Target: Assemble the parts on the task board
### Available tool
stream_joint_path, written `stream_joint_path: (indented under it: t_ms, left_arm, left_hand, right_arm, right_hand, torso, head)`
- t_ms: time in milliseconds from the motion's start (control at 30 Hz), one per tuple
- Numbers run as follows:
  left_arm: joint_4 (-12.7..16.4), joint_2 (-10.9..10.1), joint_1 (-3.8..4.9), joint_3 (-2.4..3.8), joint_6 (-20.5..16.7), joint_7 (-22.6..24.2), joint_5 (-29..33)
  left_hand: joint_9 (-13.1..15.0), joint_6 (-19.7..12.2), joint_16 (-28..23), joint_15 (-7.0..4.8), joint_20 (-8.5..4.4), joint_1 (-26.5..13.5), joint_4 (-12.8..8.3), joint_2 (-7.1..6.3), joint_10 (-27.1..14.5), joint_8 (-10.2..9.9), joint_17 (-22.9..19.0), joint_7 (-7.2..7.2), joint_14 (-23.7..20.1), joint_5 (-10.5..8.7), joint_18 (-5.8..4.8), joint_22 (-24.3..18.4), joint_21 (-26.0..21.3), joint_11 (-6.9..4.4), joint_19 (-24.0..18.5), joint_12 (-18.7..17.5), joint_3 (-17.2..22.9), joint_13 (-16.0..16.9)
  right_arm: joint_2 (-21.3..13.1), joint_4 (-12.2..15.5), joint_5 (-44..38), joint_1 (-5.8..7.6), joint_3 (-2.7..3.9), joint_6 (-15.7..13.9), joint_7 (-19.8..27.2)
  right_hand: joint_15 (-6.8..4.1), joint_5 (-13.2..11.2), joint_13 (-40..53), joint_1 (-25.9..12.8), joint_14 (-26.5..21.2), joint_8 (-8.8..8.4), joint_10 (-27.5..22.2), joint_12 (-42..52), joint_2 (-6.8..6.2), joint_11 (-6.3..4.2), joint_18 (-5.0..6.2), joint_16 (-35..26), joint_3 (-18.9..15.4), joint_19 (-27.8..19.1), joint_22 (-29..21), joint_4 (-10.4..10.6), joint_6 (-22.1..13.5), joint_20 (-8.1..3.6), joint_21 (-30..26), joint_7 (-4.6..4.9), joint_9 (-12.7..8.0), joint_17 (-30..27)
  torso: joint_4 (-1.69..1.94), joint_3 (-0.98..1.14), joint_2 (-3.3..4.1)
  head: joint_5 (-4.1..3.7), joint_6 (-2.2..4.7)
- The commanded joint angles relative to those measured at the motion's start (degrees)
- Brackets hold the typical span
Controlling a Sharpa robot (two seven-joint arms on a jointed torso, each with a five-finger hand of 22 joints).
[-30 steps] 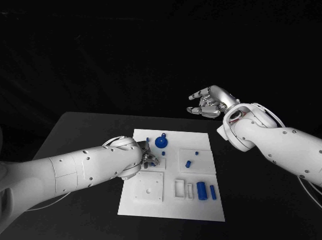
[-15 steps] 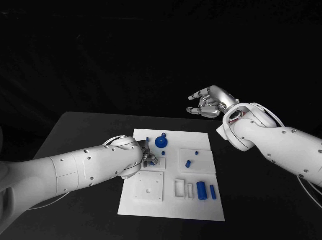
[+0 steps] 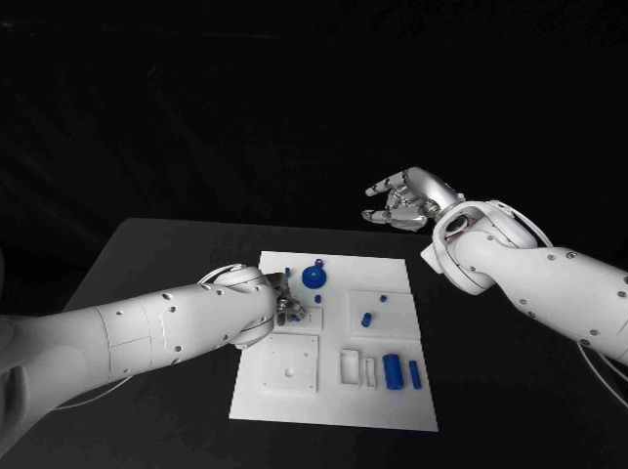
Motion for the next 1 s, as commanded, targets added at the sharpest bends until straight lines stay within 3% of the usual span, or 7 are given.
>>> stream_joint_path:
  t_ms: [33, 533, 1000]
  left_arm:
    - [-0.11, 0.12, -0.08, -0.06, 0.32, -0.25, -0.63]
    - [-1.09, 0.74, -0.13, -0.08, 1.54, 0.83, -0.97]
    - [-2.24, 2.15, -0.15, -0.09, 6.08, 0.35, -2.46]
  left_hand:
    - [0.15, 1.22, -0.16, -0.01, 0.05, 0.87, -4.67, 0.58, -0.19, 0.35, 0.05, -1.47, 0.31, 0.12, 0.64, 2.27, 0.03, -0.37, -0.09, 0.31, 5.06, -0.04]
    - [-0.08, 1.01, -0.66, 0.06, 0.13, 1.09, -4.67, 0.58, -0.32, 0.57, -0.08, -1.41, 0.21, -0.20, 0.68, 2.10, -0.59, -0.29, -0.52, 0.15, 5.10, -0.35]
    - [-0.29, 0.94, -0.81, 0.13, 0.20, 1.28, -4.77, 0.69, -0.42, 0.64, 0.05, -1.35, 0.09, -0.77, 0.68, 2.06, -0.82, -0.24, -0.74, 0.10, 5.05, -0.49]
  right_arm:
    - [0.08, -0.04, -0.02, 0.01, 0.03, 0.83, 0.01]
    - [0.09, -0.07, -0.02, 0.01, 0.03, 0.89, -0.03]
    - [0.30, -0.21, -0.02, 0.00, 0.03, 0.93, -0.03]
  right_hand:
    - [0.28, 0.10, 0.06, -0.41, -0.07, -0.05, -0.35, 0.18, 0.07, 0.01, 0.28, -0.14, 0.28, 2.04, 6.43, -0.10, 0.37, 0.27, -0.20, 0.00, 0.07, 0.06]
    - [0.28, 0.10, 0.06, -0.41, -0.07, -0.05, -0.35, 0.18, 0.07, 0.01, 0.28, -0.14, 0.28, 2.04, 6.43, -0.10, 0.37, 0.27, -0.20, 0.00, 0.07, 0.06]
    - [0.27, 0.11, 0.13, -0.69, -0.02, -0.05, -0.35, 0.34, 0.21, 0.01, 0.28, 0.04, 0.58, 2.07, 6.44, -0.44, 0.33, 0.26, -0.13, 0.03, 0.07, 0.29]
  torso:
    - [0.00, 0.02, -0.01]
    - [0.00, 0.05, -0.04]
    - [-0.02, 0.06, 0.05]
  head:
    - [0.00, -0.07]
    - [-0.12, -0.08]
    - [-0.09, -0.13]
